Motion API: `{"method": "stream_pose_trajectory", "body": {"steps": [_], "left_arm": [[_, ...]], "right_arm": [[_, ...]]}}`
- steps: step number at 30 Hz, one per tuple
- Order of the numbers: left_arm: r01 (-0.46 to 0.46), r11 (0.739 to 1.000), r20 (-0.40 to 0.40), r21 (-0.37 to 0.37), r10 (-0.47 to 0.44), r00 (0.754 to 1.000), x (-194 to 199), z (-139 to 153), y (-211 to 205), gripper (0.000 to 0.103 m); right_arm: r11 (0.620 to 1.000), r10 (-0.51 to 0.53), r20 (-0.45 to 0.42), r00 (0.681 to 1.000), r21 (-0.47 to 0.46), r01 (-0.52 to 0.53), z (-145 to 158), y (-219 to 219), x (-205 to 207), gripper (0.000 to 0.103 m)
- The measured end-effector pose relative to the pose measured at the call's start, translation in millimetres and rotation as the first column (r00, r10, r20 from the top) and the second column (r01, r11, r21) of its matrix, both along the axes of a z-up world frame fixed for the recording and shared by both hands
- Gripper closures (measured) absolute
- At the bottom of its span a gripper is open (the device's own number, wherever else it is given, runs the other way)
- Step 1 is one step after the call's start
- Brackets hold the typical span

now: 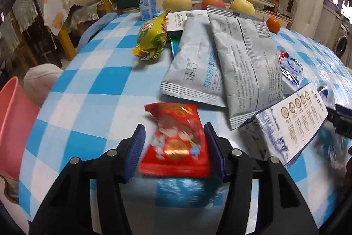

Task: Collect trash
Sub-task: 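Grasp the red candy wrapper with the left tool while the right tool grasps the plastic pouch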

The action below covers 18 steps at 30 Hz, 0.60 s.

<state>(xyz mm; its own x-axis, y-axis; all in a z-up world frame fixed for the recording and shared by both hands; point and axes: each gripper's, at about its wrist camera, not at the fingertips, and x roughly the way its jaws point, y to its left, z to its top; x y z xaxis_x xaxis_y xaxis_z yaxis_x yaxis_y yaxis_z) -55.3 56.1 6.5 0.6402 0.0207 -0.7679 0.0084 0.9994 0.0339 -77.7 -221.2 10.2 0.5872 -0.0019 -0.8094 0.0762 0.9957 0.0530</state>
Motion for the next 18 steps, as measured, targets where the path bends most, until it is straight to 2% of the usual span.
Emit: {"method": "stream_pose_trajectory", "body": {"steps": [3, 8, 13, 18], "left_arm": [[-0.001, 0.999, 0.003, -0.034, 0.001, 1.000, -0.1, 1.2, 10.3, 0.046], [0.011, 0.996, 0.014, -0.087, -0.010, 1.000, 4.0, 1.0, 14.9, 0.046], [0.030, 0.992, 0.018, -0.120, -0.028, 0.999, 11.8, 0.5, 13.9, 0.046], [0.047, 0.991, 0.020, -0.124, -0.045, 0.999, 14.9, -0.1, 14.5, 0.048]], "right_arm": [[0.999, -0.041, -0.014, 0.999, 0.032, 0.041, -1.8, -12.8, 0.1, 0.013], [0.994, -0.044, 0.006, 0.999, 0.098, 0.043, 2.3, -13.3, 0.5, 0.013], [0.995, -0.052, 0.026, 0.998, 0.092, 0.049, 4.9, -7.8, 4.6, 0.013], [0.998, -0.063, 0.019, 0.998, 0.030, 0.062, 1.7, -1.5, 10.8, 0.035]]}}
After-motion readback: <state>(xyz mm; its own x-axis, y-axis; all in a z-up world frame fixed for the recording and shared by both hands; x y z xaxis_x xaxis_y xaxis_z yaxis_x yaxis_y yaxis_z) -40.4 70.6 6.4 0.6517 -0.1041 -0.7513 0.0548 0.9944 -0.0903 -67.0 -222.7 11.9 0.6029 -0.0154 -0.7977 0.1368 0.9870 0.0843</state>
